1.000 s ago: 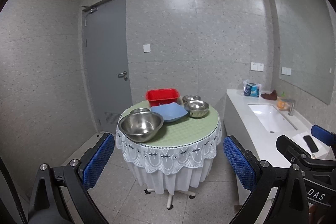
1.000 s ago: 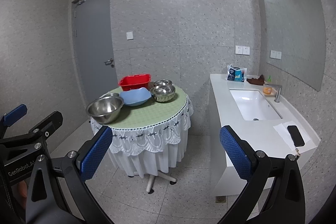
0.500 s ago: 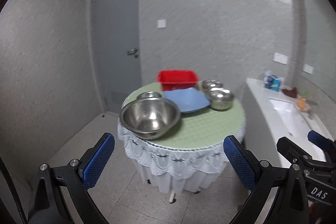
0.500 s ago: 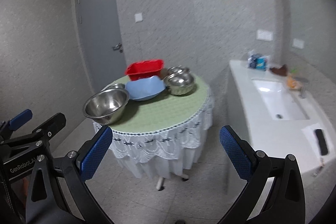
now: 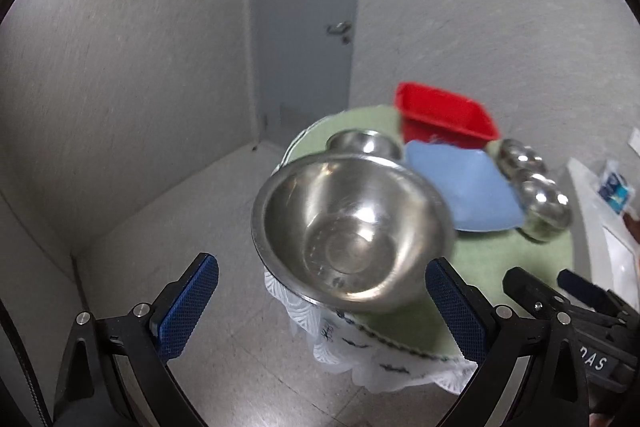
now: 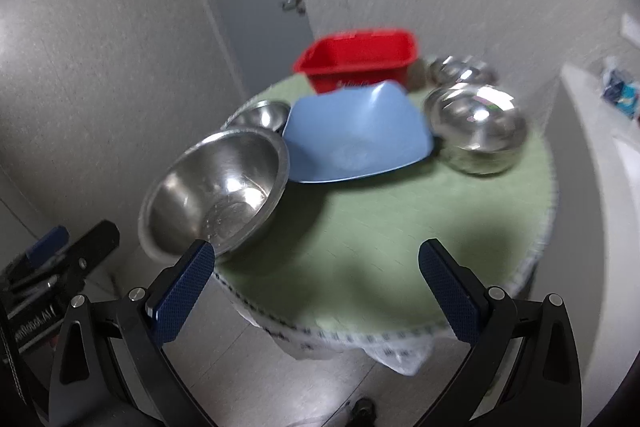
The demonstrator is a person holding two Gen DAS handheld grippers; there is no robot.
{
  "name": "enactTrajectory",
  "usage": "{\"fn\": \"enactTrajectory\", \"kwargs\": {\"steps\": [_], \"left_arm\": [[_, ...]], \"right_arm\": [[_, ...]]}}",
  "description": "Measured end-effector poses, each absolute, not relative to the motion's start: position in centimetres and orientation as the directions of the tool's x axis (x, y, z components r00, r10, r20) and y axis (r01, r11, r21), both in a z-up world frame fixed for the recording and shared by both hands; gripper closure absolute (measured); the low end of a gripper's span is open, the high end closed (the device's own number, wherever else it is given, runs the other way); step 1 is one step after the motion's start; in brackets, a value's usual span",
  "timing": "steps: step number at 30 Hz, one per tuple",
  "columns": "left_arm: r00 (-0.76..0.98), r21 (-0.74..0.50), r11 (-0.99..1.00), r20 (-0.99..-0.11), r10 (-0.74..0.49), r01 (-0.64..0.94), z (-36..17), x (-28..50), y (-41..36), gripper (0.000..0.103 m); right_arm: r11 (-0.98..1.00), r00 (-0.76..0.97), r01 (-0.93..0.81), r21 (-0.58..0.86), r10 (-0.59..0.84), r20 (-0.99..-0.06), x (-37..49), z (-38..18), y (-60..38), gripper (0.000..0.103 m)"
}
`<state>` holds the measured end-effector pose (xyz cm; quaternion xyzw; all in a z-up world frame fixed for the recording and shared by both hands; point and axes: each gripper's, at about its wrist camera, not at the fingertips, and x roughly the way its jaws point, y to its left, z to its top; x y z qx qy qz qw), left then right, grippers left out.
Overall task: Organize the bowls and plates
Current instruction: 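Move the right gripper to the large steel bowl and grasp its rim, then lift the steel bowl and carry it over the red basket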
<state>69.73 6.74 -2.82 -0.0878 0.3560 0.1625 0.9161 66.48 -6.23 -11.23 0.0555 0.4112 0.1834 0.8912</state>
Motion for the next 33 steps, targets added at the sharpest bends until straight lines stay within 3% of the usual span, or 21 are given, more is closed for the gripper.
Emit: {"fn": "enactTrajectory", "kwargs": {"steps": [2,5,8,11,13,17,18,25,33], "left_arm": [[0.657,-0.036,0.920,-0.710,0.252,-0.391,-4.1,72.0,7.4,0.003],[0.605,-0.026,0.911,-0.755,0.252,-0.412,-6.4,75.3,8.4,0.015],[0.562,-0.017,0.908,-0.790,0.244,-0.418,-8.6,77.6,9.3,0.028],[0.521,-0.023,0.907,-0.824,0.221,-0.421,-10.6,79.6,10.2,0.051],[0.519,-0.037,0.902,-0.828,0.214,-0.430,-11.3,80.0,10.8,0.057],[0.535,-0.070,0.893,-0.820,0.203,-0.446,-11.4,79.8,11.7,0.070],[0.539,-0.076,0.892,-0.818,0.200,-0.445,-11.5,79.9,12.0,0.071],[0.578,-0.058,0.905,-0.786,0.219,-0.421,-9.7,78.1,11.0,0.073],[0.698,-0.046,0.940,-0.683,0.216,-0.337,-4.0,77.8,8.8,0.073]], "right_arm": [[0.916,0.553,-0.287,0.281,0.398,-0.732,68.3,-12.5,-5.6,0.000],[0.903,0.495,-0.303,0.304,0.422,-0.760,70.9,-14.3,-4.0,0.001],[0.890,0.454,-0.333,0.311,0.440,-0.774,72.5,-15.7,-2.6,0.011],[0.875,0.415,-0.364,0.321,0.460,-0.785,73.4,-16.6,-1.6,0.030],[0.852,0.386,-0.395,0.344,0.493,-0.779,73.8,-16.9,-1.1,0.039],[0.819,0.348,-0.449,0.357,0.528,-0.775,73.7,-16.9,-0.4,0.069],[0.821,0.355,-0.460,0.338,0.519,-0.778,73.5,-16.8,-0.2,0.072],[0.808,0.344,-0.469,0.356,0.539,-0.769,73.1,-16.0,-1.1,0.072],[0.810,0.461,-0.472,0.347,0.563,-0.686,73.0,-9.7,-3.7,0.072]]}}
